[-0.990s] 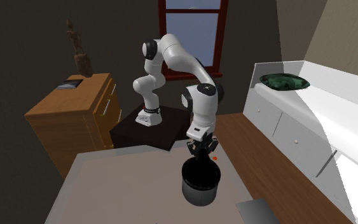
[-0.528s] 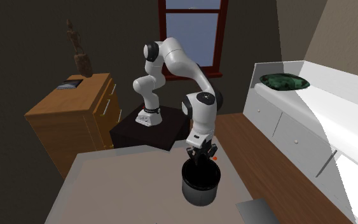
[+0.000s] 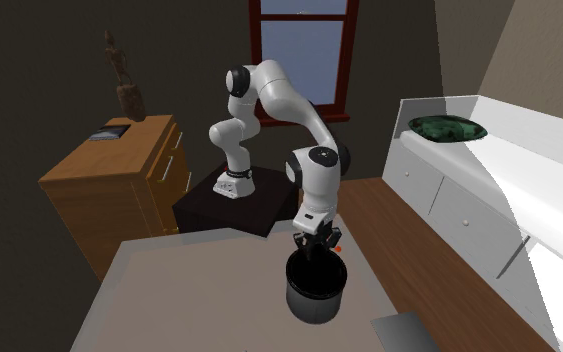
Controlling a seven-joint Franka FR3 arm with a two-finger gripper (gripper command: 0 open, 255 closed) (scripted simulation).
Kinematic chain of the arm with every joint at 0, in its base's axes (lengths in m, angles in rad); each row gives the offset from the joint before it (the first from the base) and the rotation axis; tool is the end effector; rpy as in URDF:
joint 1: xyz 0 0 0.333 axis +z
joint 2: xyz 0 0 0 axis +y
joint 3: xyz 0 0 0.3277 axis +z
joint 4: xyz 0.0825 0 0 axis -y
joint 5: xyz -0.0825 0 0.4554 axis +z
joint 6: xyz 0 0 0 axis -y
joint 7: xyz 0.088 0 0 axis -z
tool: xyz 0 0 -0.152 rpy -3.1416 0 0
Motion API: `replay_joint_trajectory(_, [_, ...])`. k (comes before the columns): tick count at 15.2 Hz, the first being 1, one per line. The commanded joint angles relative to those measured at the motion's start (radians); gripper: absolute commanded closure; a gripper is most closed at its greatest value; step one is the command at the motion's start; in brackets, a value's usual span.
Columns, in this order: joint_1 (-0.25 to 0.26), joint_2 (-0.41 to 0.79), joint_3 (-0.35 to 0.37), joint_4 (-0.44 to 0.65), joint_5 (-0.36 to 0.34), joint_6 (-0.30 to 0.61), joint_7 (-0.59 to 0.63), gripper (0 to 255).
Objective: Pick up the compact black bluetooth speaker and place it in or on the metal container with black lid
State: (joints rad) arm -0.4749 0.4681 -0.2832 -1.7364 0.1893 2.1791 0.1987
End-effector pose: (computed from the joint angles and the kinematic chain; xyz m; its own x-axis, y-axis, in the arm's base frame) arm 0.5416 -0.4801 0.2426 0.5090 -0.8607 -0.0094 -0.8606 -0.5086 -0.0270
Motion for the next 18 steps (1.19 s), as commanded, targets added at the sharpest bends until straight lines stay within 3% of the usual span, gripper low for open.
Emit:
replay_joint_trajectory(1, [0.0,0.0,0.0,0.0,0.0,0.0,0.0,0])
replay_joint_trajectory(6, [0.0,0.0,0.0,0.0,0.0,0.0,0.0,0])
replay_joint_trajectory(10, [0.005,-0.057,-0.012,0.048,-0.023,-0.102,0.015,0])
replay_joint_trajectory(18, [0.005,-0.057,-0.012,0.047,-0.023,-0.102,0.015,0])
